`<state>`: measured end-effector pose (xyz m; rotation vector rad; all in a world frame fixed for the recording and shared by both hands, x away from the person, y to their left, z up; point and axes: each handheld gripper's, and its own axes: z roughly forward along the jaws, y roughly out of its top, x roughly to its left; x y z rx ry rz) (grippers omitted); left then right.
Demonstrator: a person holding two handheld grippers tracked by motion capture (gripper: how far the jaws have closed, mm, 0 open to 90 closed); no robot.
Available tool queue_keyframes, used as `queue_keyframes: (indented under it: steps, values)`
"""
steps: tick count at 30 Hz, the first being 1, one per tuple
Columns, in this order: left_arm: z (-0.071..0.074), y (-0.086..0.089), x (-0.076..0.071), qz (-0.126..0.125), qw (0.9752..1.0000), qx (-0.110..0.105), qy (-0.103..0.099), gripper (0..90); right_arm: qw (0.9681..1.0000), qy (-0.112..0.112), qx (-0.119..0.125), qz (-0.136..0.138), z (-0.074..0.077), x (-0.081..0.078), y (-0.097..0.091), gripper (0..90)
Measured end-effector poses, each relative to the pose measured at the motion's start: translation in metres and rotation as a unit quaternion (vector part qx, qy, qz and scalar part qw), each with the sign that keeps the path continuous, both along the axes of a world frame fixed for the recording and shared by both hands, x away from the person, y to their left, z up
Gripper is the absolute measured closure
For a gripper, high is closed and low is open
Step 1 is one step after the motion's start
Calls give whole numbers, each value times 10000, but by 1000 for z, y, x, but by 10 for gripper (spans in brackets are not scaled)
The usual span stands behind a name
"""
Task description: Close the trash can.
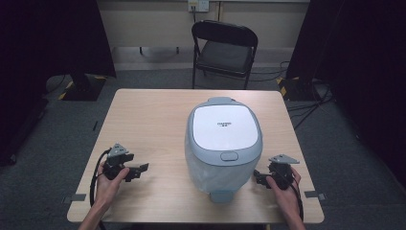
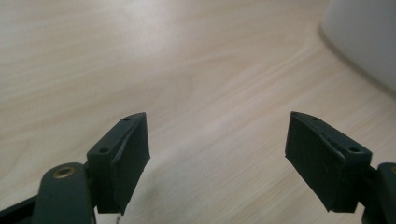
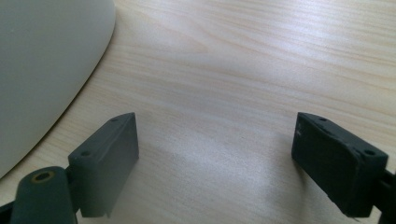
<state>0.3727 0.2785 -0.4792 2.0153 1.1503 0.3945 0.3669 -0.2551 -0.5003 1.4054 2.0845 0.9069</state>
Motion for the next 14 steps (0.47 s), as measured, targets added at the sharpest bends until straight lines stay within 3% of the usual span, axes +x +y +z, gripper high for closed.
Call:
queue_keyframes:
  steps: [2, 7, 9, 14]
  values:
    - [-5, 0, 2, -13, 9996, 292, 26, 224, 10000, 2, 3, -3, 0, 0, 0, 134]
    - [-15, -1, 3, -97, 9981, 605, 94, 212, 10000, 2, 3, 0, 0, 0, 0, 135]
    - [-19, -1, 1, -65, 9981, 602, -63, 176, 10000, 2, 4, -2, 0, 0, 0, 135]
    - [-22, 2, 4, -78, 9985, 513, -158, 138, 10000, 1, 2, -2, 0, 0, 0, 134]
